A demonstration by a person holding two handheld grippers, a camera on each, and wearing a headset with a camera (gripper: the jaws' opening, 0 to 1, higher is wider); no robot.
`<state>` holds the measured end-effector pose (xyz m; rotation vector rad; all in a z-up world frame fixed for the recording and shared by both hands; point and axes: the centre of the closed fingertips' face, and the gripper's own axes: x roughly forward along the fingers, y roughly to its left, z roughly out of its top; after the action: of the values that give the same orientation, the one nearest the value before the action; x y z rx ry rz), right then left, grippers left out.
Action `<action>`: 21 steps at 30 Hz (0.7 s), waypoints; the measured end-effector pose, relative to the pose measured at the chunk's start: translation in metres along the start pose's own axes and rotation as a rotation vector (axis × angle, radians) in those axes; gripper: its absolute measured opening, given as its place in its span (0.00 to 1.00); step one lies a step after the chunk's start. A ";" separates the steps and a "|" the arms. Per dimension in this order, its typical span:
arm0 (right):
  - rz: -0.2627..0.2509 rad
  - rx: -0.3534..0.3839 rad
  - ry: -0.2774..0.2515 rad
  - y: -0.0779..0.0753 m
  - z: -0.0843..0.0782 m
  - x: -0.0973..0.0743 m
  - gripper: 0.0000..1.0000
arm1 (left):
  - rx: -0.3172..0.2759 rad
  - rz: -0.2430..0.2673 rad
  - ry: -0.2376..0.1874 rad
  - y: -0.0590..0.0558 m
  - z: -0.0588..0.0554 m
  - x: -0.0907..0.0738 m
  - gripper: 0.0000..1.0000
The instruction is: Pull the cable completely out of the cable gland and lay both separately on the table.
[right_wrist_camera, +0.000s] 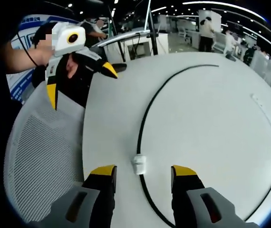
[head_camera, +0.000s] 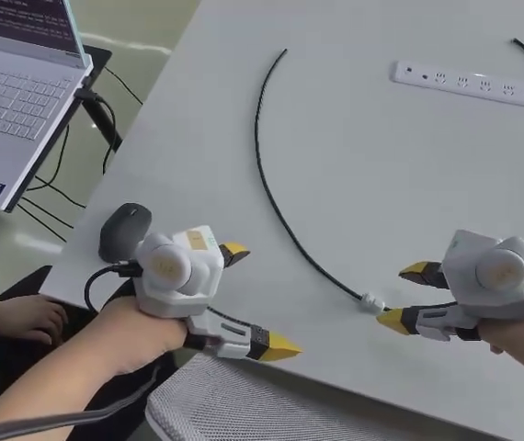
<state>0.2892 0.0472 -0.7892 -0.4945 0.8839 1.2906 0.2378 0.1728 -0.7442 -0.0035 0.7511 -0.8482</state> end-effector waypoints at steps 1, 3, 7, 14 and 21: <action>0.005 -0.008 0.015 0.000 -0.002 0.002 0.42 | -0.003 -0.001 -0.003 0.001 0.000 -0.001 0.96; 0.008 -0.021 0.033 0.000 -0.006 0.007 0.40 | -0.005 -0.002 -0.004 0.002 0.001 -0.002 0.96; 0.016 -0.032 0.054 -0.001 -0.010 0.013 0.36 | -0.013 -0.008 -0.010 0.002 0.001 -0.002 0.96; 0.030 -0.054 0.083 0.000 -0.014 0.022 0.27 | -0.018 -0.019 -0.010 0.001 0.000 -0.002 0.95; 0.040 -0.060 0.099 0.001 -0.016 0.025 0.20 | -0.013 -0.024 0.004 0.001 -0.005 -0.002 0.95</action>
<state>0.2839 0.0503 -0.8183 -0.5948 0.9434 1.3420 0.2347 0.1760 -0.7471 -0.0226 0.7613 -0.8667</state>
